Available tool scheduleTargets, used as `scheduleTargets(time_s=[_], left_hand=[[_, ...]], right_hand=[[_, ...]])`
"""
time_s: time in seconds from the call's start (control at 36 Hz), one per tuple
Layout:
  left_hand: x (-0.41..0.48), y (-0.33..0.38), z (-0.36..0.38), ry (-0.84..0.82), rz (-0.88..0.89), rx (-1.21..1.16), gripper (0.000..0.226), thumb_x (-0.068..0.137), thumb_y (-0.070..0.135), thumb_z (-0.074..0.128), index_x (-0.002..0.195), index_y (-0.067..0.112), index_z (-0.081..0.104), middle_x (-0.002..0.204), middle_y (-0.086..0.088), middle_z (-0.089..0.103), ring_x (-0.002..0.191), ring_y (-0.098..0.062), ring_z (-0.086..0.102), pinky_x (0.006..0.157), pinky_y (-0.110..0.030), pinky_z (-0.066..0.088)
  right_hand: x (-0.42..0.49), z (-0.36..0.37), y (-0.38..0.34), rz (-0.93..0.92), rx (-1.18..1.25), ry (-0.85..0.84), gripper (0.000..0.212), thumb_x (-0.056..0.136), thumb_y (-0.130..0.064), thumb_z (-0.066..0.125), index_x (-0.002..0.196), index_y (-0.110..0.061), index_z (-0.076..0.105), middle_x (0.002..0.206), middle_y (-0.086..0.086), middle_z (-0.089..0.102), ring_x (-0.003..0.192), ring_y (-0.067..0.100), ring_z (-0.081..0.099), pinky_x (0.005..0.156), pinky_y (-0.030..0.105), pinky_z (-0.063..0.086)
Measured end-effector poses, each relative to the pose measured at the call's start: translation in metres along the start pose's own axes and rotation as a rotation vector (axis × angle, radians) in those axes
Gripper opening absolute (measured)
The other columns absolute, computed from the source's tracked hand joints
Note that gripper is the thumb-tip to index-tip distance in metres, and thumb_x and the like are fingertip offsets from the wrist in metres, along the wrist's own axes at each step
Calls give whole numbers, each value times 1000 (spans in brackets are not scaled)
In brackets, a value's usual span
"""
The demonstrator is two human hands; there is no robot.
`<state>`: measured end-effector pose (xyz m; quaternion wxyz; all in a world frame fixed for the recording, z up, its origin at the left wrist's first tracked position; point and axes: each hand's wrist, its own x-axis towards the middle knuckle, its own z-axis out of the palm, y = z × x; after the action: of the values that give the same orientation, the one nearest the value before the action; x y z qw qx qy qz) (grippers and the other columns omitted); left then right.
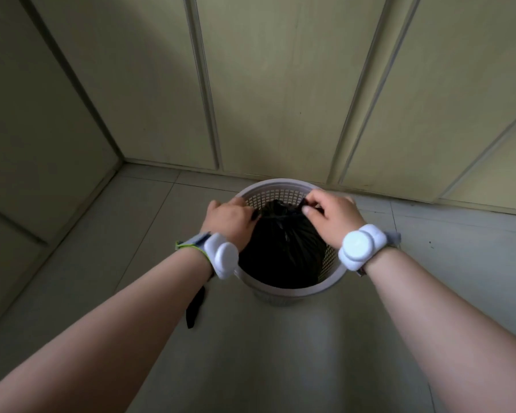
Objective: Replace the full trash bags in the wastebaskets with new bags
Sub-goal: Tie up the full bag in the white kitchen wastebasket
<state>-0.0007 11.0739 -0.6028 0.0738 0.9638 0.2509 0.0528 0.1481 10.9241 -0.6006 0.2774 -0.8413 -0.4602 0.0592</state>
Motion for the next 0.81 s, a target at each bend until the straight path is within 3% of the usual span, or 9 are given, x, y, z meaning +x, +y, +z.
scheduleTargets(time_s=[0.11, 0.25, 0.31, 0.44, 0.58, 0.67, 0.75, 0.81], left_hand=[[-2, 0, 6, -34, 61, 173, 30, 95, 38, 31, 77, 24, 52, 93, -2, 64, 88, -24, 57, 85, -37, 27], [0, -1, -3, 149, 123, 118, 29, 94, 37, 30, 73, 23, 44, 87, -3, 65, 82, -29, 57, 79, -35, 24], [0, -9, -1, 104, 105, 129, 27, 95, 36, 33, 74, 23, 44, 89, -4, 66, 83, -29, 57, 81, -35, 25], [-10, -15, 19, -107, 92, 193, 28, 94, 34, 34, 82, 21, 56, 93, 0, 67, 84, -22, 58, 79, -33, 24], [-7, -13, 16, -154, 35, 145, 29, 96, 35, 33, 82, 21, 54, 93, -1, 67, 85, -23, 58, 79, -33, 23], [-4, -10, 7, -205, -103, -201, 32, 98, 33, 40, 88, 11, 61, 99, -11, 65, 92, -29, 60, 74, -28, 34], [5, -13, -10, -72, -144, -704, 28, 97, 25, 45, 96, 13, 70, 101, -7, 64, 87, -18, 60, 68, -15, 42], [12, -10, -21, 31, -157, -850, 30, 96, 34, 43, 100, 23, 70, 107, -4, 59, 90, -14, 58, 81, -22, 48]], right_hand=[[-4, 3, -4, -71, -314, -4, 9, 92, -29, 52, 94, -21, 57, 92, -2, 66, 98, 24, 56, 82, 33, 24], [-9, -1, 6, -298, -321, 241, 6, 79, -22, 59, 78, -16, 58, 73, -2, 65, 72, 24, 60, 71, 33, 23], [-10, -3, 18, -265, -330, 207, 8, 80, -22, 61, 76, -16, 57, 72, -2, 64, 71, 25, 59, 70, 33, 21], [-26, 12, 40, -60, -411, -65, 16, 90, -29, 54, 78, -23, 46, 78, -3, 60, 83, 25, 55, 72, 33, 20], [-24, 12, 38, -24, -379, -31, 15, 91, -29, 53, 80, -23, 46, 81, -3, 62, 86, 25, 56, 80, 34, 27], [-21, 11, 34, 0, -259, -22, 9, 87, -26, 59, 86, -18, 56, 93, 2, 60, 88, 27, 57, 82, 35, 37], [-11, -1, 18, 29, 48, 62, 17, 80, -23, 71, 93, -13, 66, 96, 3, 56, 84, 20, 57, 78, 27, 43], [-6, -8, 1, 54, 237, 27, 19, 78, -21, 73, 96, -16, 67, 94, -3, 60, 87, 12, 57, 78, 19, 38]])
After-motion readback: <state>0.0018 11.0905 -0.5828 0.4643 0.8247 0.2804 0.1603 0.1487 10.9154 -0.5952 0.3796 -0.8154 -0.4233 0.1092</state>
